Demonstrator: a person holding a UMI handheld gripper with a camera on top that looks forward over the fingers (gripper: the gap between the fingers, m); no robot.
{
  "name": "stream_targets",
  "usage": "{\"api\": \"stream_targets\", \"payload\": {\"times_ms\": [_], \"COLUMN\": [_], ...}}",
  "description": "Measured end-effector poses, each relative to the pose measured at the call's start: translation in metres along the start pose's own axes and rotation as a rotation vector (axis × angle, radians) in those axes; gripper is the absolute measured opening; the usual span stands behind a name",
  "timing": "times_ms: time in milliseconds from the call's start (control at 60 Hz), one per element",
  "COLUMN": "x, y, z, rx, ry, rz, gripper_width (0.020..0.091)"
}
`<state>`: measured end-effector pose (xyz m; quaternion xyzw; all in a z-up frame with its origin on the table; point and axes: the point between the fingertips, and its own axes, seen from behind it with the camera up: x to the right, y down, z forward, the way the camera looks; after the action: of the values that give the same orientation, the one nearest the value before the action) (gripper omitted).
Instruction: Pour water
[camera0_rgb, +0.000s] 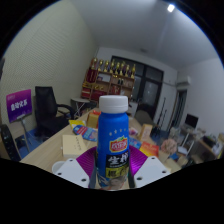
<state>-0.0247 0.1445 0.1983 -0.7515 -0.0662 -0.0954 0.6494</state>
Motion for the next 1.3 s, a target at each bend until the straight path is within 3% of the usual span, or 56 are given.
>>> {"api": "stream_targets", "payload": {"times_ms": [300,367,550,667,717,783,1067,1300], "x": [-0.003,0.003,-0.001,-0.003,-0.007,-0.006,-0.006,-0.036], "y": [0.122,0.12,0.116,0.119,0.131,0.141,0.127,0.058], "z": [0.028,0.027,0.028,0.024,0.018,0.007,-0.097,-0.219], "rx": [-0.099,-0.04,-0.018,-0.076,-0.148,-0.194,-0.289,-0.307], "ry": [-0.101,-0.106,-0.129,-0.152,-0.169,-0.173,-0.057,0.034], "rz": [0.188,0.235,0.219,0.214,0.209,0.21,0.249,0.262], "gripper_width": [0.0459,0.0453,0.0483,0.063,0.0748,0.0808,0.0805,0.0806]}}
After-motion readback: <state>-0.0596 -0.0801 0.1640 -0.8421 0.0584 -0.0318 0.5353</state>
